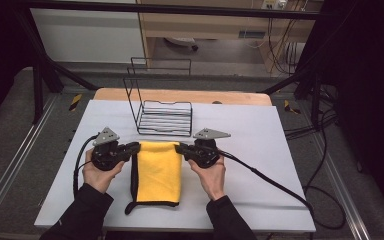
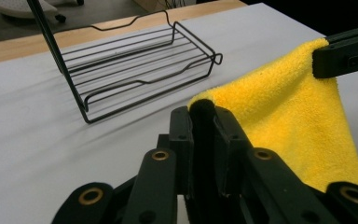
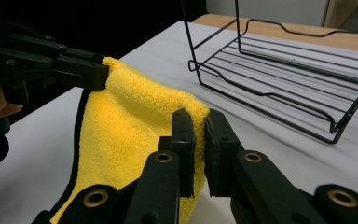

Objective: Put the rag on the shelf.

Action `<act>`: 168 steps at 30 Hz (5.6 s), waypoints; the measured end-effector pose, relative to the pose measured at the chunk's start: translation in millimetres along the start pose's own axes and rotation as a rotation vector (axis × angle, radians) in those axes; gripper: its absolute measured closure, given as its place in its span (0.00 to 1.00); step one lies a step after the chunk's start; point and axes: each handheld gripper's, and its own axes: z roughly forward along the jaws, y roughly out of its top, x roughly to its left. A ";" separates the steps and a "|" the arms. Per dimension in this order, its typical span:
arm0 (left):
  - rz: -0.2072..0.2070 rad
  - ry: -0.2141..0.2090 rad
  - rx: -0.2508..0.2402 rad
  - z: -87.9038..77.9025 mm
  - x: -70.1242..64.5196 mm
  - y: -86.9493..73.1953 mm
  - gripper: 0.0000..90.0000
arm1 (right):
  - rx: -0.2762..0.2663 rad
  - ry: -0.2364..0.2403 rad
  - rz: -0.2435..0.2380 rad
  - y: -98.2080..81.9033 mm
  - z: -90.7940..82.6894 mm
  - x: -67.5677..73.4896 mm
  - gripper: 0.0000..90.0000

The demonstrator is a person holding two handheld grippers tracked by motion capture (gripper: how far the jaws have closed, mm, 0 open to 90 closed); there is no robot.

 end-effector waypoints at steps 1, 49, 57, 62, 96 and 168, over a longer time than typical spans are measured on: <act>0.001 0.001 -0.006 -1.6 -0.8 1.1 0.88 | -0.008 0.001 -0.005 1.1 -1.3 0.4 0.93; 0.052 0.039 -0.292 -56.4 -23.8 51.4 0.88 | -0.251 -0.014 -0.193 63.6 -49.8 34.2 0.94; 0.058 0.049 -0.339 -58.7 -22.1 63.7 0.88 | -0.292 -0.026 -0.222 74.8 -56.3 39.1 0.94; 0.059 0.052 -0.376 -60.4 -21.2 72.9 0.88 | -0.324 -0.037 -0.237 82.5 -59.1 40.4 0.94; 0.075 0.073 -0.583 -71.0 -17.7 141.2 0.88 | -0.517 -0.125 -0.315 148.7 -75.9 46.1 0.93; 0.067 0.127 -0.635 -33.1 37.9 274.4 0.88 | -0.606 -0.236 -0.340 273.7 -48.5 -5.3 0.93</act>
